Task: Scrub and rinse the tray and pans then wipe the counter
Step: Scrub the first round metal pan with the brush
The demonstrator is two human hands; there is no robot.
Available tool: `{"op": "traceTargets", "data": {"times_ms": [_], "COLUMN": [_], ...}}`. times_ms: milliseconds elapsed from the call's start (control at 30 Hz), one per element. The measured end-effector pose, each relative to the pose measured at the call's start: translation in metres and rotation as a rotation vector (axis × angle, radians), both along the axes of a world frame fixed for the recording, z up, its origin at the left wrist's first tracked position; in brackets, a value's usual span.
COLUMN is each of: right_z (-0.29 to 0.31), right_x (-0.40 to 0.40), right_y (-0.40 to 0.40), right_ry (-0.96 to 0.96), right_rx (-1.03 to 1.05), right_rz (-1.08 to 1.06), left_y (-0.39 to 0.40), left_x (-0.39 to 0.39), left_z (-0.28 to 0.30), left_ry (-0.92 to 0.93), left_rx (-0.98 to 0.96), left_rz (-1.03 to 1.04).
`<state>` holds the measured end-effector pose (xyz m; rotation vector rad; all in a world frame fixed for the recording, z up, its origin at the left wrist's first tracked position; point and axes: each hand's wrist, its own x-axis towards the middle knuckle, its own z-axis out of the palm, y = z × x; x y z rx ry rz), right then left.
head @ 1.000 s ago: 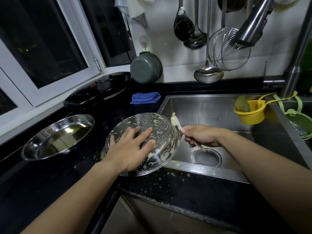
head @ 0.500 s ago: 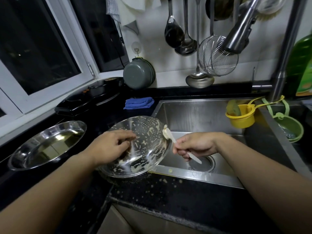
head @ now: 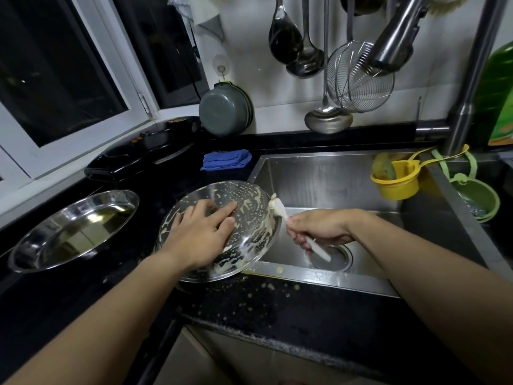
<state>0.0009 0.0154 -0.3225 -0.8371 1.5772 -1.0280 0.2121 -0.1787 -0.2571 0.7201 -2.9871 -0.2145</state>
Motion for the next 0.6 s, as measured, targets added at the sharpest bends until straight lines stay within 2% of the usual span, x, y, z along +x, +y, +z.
{"op": "traceTargets", "data": {"times_ms": [133, 367, 500, 533, 600], "right_z": [-0.006, -0.002, 0.005, 0.007, 0.009], "right_x": [0.012, 0.019, 0.033, 0.035, 0.030], "right_y": [-0.001, -0.003, -0.008, -0.009, -0.008], "right_ry": [0.020, 0.144, 0.436, 0.468, 0.435], "right_rx": [0.072, 0.102, 0.207, 0.218, 0.187], "right_rz": [0.182, 0.096, 0.334, 0.351, 0.251], "left_y": [0.002, 0.004, 0.003, 0.003, 0.003], "left_x": [0.001, -0.001, -0.001, -0.001, -0.001], "left_z": [0.001, 0.001, 0.001, 0.002, 0.002], "left_ry": [-0.002, -0.021, -0.022, -0.022, -0.024], "left_rx": [-0.002, -0.003, 0.000, 0.002, 0.005], "left_rz": [0.001, 0.013, 0.011, 0.010, 0.008]}}
